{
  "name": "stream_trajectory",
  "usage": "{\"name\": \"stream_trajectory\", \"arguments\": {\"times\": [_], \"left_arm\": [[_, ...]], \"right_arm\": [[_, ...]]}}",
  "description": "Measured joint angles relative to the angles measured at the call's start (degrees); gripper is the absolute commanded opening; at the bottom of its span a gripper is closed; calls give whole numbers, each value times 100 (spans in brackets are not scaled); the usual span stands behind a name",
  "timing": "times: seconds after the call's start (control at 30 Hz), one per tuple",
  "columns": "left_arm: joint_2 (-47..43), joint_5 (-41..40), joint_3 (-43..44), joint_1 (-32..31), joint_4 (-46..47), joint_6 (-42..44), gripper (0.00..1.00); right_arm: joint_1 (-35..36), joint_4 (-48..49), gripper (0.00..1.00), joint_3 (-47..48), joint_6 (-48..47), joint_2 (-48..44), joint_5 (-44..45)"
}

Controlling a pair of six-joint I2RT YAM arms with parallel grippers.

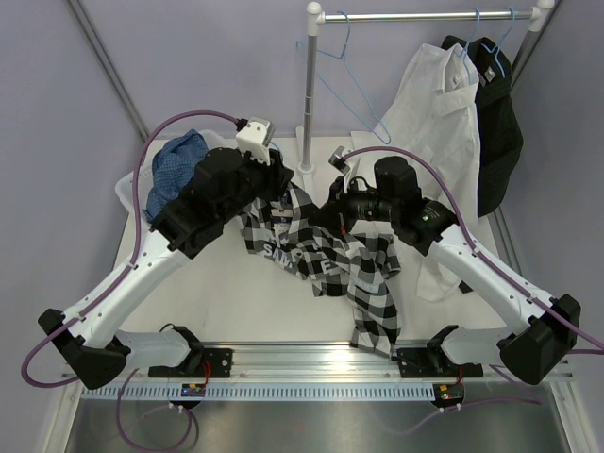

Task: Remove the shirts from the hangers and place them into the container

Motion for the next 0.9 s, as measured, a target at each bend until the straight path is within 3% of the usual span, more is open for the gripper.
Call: {"name": "stream_trajectory", "arguments": {"times": [0.1, 0.23, 0.33, 0.43, 0.47, 0.6, 0.9], "left_arm": [[4, -20, 0, -4, 0, 31, 24], [42, -118, 15, 9, -7, 72, 2], [90, -179, 44, 7, -50, 133, 0], [114, -236, 48, -4, -44, 195, 0], [120, -278, 48, -4, -39, 214, 0], [142, -479, 22, -7, 142, 289, 0], [450, -1309, -85, -22, 525, 326, 0]], "right_arm": [[0, 20, 0, 0, 9, 0, 2], [0, 52, 0, -17, 24, 0, 4], [0, 87, 2, -50, 66, 0, 15], [0, 125, 25, -92, 118, -2, 114], [4, 144, 43, -103, 144, -7, 153], [90, 59, 68, -138, 210, -120, 601], [573, -299, 78, -125, 330, -743, 2350]]}}
